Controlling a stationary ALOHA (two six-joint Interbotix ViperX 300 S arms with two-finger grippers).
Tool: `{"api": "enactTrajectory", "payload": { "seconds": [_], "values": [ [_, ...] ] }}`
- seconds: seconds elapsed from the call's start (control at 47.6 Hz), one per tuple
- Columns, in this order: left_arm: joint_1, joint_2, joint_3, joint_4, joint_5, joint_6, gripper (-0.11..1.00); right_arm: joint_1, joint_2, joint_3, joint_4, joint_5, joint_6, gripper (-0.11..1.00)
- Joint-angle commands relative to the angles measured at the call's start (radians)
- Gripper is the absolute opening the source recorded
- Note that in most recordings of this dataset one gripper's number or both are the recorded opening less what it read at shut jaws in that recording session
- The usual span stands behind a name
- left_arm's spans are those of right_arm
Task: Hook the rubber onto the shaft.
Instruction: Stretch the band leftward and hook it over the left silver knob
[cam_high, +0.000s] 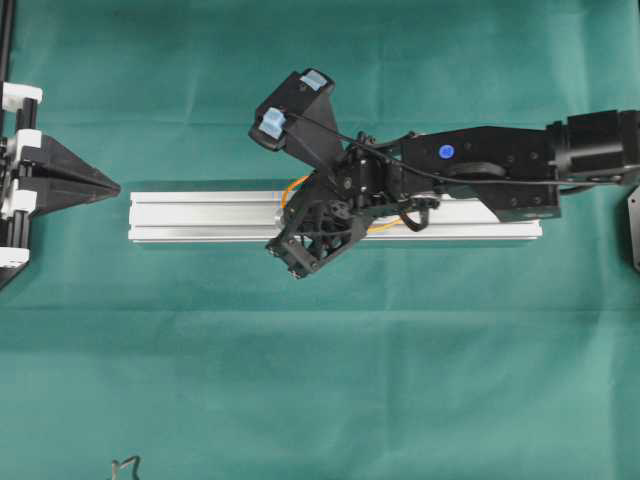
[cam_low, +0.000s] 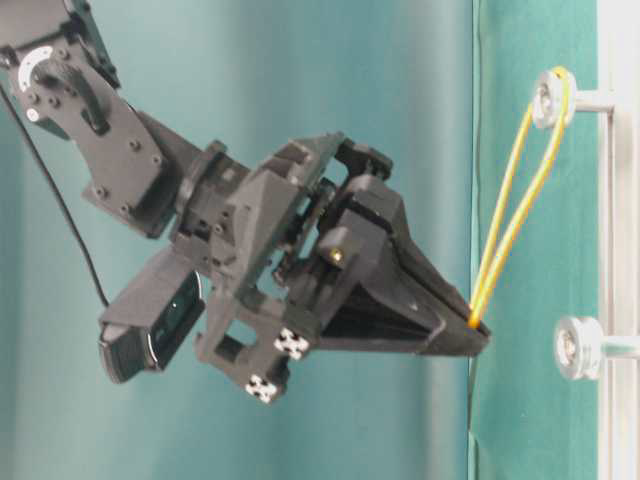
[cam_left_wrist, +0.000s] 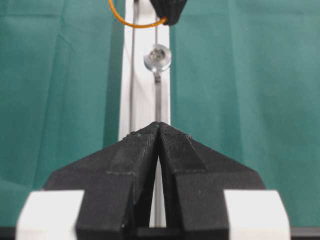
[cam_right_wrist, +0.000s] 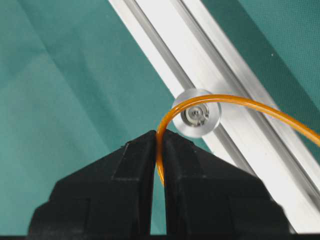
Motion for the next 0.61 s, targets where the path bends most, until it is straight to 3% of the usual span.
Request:
{"api": "enactTrajectory", "payload": {
  "seconds": [0.0,0.589],
  "values": [
    [0.000,0.008,-0.028,0.002,-0.006,0.000,0.00,-0.002,-0.005,-0.041,-0.003,-0.009,0.000,0.07],
    [0.000,0.008,-0.026,0.002,-0.006,0.000,0.00,-0.023,0.055,-0.063,0.005,-0.061,0.003,0.07]
  ]
}}
